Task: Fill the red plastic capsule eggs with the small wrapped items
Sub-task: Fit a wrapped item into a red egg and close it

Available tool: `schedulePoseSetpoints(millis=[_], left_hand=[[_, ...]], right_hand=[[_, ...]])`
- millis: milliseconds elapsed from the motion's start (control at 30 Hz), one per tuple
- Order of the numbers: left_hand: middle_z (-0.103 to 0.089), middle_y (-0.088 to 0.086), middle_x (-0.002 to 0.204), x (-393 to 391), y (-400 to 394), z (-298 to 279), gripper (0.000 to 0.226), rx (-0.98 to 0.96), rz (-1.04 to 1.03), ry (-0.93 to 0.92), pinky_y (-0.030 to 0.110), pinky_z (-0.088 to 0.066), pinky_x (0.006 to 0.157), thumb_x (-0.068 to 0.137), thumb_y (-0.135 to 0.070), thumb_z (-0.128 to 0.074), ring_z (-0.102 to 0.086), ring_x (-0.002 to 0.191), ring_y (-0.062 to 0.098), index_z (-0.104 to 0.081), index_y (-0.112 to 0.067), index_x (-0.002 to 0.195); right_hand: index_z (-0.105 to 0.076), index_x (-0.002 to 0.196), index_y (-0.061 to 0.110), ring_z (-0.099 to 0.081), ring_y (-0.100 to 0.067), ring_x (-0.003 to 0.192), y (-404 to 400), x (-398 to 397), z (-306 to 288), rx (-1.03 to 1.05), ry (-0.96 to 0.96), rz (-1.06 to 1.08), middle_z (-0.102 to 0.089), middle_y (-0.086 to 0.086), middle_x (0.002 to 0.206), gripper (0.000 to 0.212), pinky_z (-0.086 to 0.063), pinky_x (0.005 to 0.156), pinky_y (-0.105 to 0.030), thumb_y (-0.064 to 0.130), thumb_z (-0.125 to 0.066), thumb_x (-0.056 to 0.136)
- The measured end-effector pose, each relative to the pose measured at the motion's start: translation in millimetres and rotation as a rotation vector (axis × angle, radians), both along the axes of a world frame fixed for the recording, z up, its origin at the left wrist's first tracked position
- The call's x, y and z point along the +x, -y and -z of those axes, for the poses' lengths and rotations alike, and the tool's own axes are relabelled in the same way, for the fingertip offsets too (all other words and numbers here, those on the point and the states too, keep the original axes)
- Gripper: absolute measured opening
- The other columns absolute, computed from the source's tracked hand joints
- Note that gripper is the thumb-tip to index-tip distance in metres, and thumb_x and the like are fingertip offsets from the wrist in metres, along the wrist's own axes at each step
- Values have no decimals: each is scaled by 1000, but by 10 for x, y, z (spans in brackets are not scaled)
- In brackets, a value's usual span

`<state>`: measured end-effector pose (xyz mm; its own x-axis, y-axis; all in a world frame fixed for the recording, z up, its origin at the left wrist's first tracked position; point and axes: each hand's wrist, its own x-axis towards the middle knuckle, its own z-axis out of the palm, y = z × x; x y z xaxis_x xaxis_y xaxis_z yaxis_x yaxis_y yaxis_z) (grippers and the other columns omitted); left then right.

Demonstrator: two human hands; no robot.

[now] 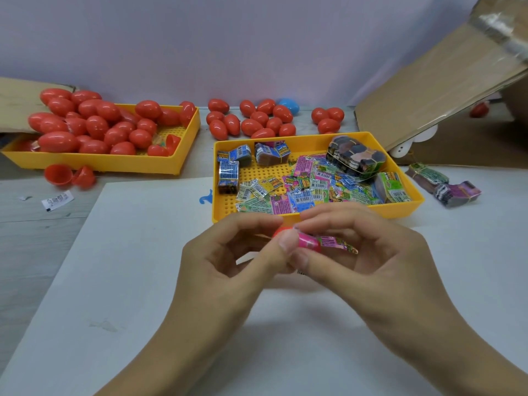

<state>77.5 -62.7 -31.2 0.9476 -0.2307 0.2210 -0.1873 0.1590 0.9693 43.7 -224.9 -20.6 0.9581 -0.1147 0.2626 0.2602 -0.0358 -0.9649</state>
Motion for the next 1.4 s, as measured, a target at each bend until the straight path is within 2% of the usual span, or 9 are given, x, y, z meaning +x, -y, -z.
schedulePoseSetpoints(millis=[100,233,500,833,967,1133,1233,1300,1400], left_hand=[[-77,6,81,9,0,16,23,18,-2,-11,21,-57,65,67,-32,-81,-74,75,16,-77,-18,85],[-77,11,87,29,-16,66,26,-75,-34,-98,46,-62,73,62,-29,-84,-75,81,25,-80,-18,85],[-75,11,101,19,0,108,27,-120,33,-124,59,-55,88,68,-22,-82,-73,97,31,-81,-17,95],[-77,15,91,24,-4,85,25,-165,19,-175,38,-59,75,72,-28,-76,-76,86,30,-81,-18,95],[-76,11,100,17,-14,81,20,-161,-4,-64,37,-59,80,76,-23,-75,-74,97,32,-80,-19,94],[-74,11,110,19,-20,67,29,-220,77,-152,33,-59,80,78,-23,-70,-72,105,28,-78,-17,104],[-74,17,96,-2,4,51,32,-169,105,-195,36,-60,70,79,-34,-70,-74,87,29,-77,-13,102],[-74,15,84,-16,22,52,29,-142,71,-173,35,-60,64,75,-33,-75,-71,73,25,-78,-15,98],[-76,9,97,-2,19,55,29,-152,47,-75,33,-60,75,71,-22,-78,-74,87,24,-77,-22,101]], right_hand=[[-74,98,18,-68,-24,106,-15,-18,48,-111,89,-19,-66,4,107,26,-59,83,-27,13,-81,73],[-70,110,24,-67,-21,106,10,-2,40,-170,52,-26,-66,6,109,43,-56,87,-25,21,-83,69],[-74,113,20,-68,-15,104,24,-2,2,-367,118,20,-71,9,106,39,-54,85,-27,20,-80,74],[-68,122,26,-67,-15,99,-8,-28,-4,-400,95,71,-69,12,103,54,-56,75,-26,37,-83,72],[-77,93,33,-68,-16,71,-8,-23,-15,-262,-57,89,-72,4,81,38,-56,51,-42,57,-77,63],[-75,103,29,-70,-17,84,32,-3,-39,-391,73,102,-72,9,90,29,-58,59,-30,28,-81,75],[-72,110,26,-67,-18,93,68,10,-17,-420,175,58,-68,10,99,38,-56,67,-21,7,-75,77],[-72,112,26,-67,-18,97,69,12,1,-398,171,23,-68,8,101,46,-55,70,-21,-4,-67,77],[-71,113,33,-68,-18,98,79,6,-9,-188,30,14,-70,5,100,49,-59,65,-29,0,-60,78]])
